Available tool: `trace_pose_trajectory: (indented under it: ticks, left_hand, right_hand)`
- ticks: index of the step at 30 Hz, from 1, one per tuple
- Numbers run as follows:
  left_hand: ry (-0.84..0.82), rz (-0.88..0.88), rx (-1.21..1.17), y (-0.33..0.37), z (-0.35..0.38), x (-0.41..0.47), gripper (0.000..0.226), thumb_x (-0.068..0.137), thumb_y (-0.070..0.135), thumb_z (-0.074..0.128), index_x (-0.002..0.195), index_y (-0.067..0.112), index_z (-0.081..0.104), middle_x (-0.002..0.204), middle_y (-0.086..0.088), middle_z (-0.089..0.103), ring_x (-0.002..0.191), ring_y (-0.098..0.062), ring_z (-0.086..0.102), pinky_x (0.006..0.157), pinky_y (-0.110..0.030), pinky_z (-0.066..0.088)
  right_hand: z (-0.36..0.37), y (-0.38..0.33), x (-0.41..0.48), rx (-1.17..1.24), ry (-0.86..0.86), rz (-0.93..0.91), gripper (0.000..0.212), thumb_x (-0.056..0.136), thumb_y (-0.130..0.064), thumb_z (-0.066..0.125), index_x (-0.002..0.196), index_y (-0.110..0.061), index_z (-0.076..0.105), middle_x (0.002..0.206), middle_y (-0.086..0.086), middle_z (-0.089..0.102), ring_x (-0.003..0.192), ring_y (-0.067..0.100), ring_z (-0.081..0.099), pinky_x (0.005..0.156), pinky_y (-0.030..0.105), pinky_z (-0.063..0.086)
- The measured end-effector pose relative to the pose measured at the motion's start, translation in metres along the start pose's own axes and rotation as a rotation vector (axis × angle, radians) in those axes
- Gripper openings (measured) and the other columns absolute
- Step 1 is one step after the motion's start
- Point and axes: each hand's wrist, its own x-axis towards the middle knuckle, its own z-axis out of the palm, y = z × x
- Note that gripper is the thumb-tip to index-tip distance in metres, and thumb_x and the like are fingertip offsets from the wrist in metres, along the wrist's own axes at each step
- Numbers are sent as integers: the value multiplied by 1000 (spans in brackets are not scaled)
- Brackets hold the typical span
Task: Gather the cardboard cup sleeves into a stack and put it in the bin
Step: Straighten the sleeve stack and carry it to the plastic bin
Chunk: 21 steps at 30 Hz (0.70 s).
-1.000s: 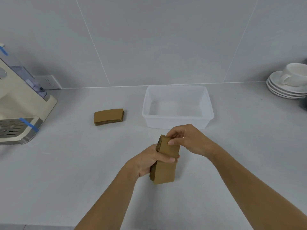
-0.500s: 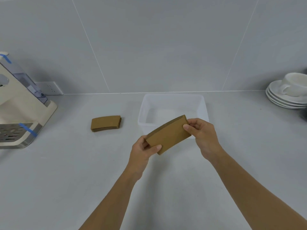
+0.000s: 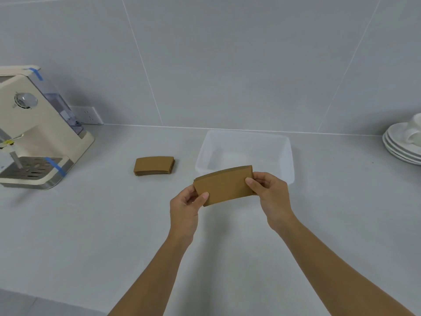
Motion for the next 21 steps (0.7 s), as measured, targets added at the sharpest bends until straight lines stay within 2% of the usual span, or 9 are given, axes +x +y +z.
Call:
trace_pose_trajectory:
  ticks: [4,7,12,16,19,21]
  left_hand:
    - [34,18,1,4,-5,-1,30,81,-2,62,93,25,68,86,14,75,88,-7,68,72,-14,52]
    - [58,26,12,7,-10,0,31,82,-1,62,93,27,69,86,14,75,88,-7,68,72,-14,52]
    - [109,22,61,13,-26,8,31,83,1,62,92,30,69,85,13,75,87,-6,68,76,-17,54]
    - [164,37,65,19,-40,21,26,84,2,61,105,15,67,91,8,73,86,-6,67,74,-15,52]
    - [187,33,35,25,-50,32,27,83,0,61,106,14,67,93,5,72,84,-3,67,72,-12,51]
    - [191,28,11,30,-57,42,28,83,0,61,106,15,67,91,7,72,85,-3,68,75,-14,52]
  right_hand:
    - [8,-1,0,-1,-13,-22,17,81,-12,66,77,-28,67,83,-4,69,82,11,63,74,19,48]
    - [16,-3,1,-20,-24,-39,17,80,-13,66,74,-29,67,80,-6,68,78,9,63,69,16,49]
    - [35,-6,2,-48,-49,-54,15,80,-15,67,74,-28,66,79,-3,68,78,14,63,75,28,53]
    - [53,-9,6,-64,-72,-54,11,80,-16,67,73,-26,66,77,-1,68,75,15,64,69,26,54]
    - [70,-12,14,-79,-84,-61,10,81,-17,66,74,-25,66,77,0,67,74,14,65,62,20,53]
    - [82,-14,19,-92,-84,-60,10,81,-17,66,74,-24,66,77,1,68,75,17,65,67,25,54]
